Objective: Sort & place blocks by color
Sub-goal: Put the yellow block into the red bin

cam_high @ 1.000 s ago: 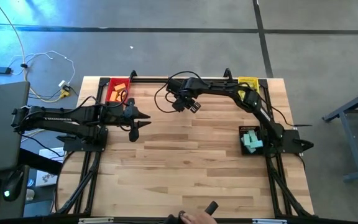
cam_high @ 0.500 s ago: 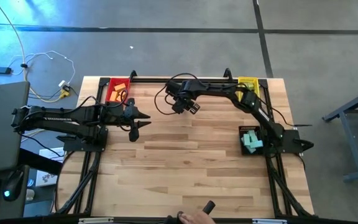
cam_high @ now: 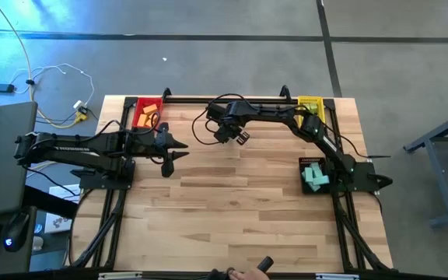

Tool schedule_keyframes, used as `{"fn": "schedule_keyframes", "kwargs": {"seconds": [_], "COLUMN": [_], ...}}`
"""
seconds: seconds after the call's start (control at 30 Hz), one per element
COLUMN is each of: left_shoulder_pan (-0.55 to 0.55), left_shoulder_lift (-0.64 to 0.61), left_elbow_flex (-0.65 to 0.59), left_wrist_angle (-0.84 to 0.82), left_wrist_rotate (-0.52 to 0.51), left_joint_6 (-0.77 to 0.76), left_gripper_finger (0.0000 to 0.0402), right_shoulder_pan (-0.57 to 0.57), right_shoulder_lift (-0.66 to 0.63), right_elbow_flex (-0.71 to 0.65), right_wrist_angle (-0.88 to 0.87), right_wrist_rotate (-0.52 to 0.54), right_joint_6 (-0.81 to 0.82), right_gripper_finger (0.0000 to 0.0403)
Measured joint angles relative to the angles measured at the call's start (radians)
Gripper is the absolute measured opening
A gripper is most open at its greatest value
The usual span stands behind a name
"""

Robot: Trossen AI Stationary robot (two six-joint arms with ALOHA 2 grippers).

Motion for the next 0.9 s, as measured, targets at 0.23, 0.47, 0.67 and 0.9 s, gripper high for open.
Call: {"fn": "schedule_keyframes", "kwargs": {"seconds": [0.23,0.47,0.67,0.9], "left_shoulder_pan": [0.0,0.0,-0.001,-0.001], "left_shoulder_lift": [0.0,0.0,0.0,0.0], "left_elbow_flex": [0.0,0.0,0.0,0.0], "left_wrist_angle": [-0.012,-0.074,-0.083,-0.128], "left_wrist_rotate": [-0.001,-0.004,-0.027,-0.119], "left_joint_6": [0.0,0.0,0.0,0.0], "left_gripper_finger": [0.0106,0.0106,0.0106,0.0106], "right_shoulder_pan": [0.0,-0.006,-0.005,0.039], "right_shoulder_lift": [-0.008,-0.044,-0.047,-0.047], "right_elbow_flex": [0.001,0.071,0.215,0.395], "right_wrist_angle": [-0.037,-0.128,-0.228,-0.308], "right_wrist_rotate": [0.016,-0.012,-0.091,-0.19], "right_joint_6": [0.155,0.411,0.579,0.621], "right_gripper_finger": [0.0107,0.0107,0.0107,0.0107]}}
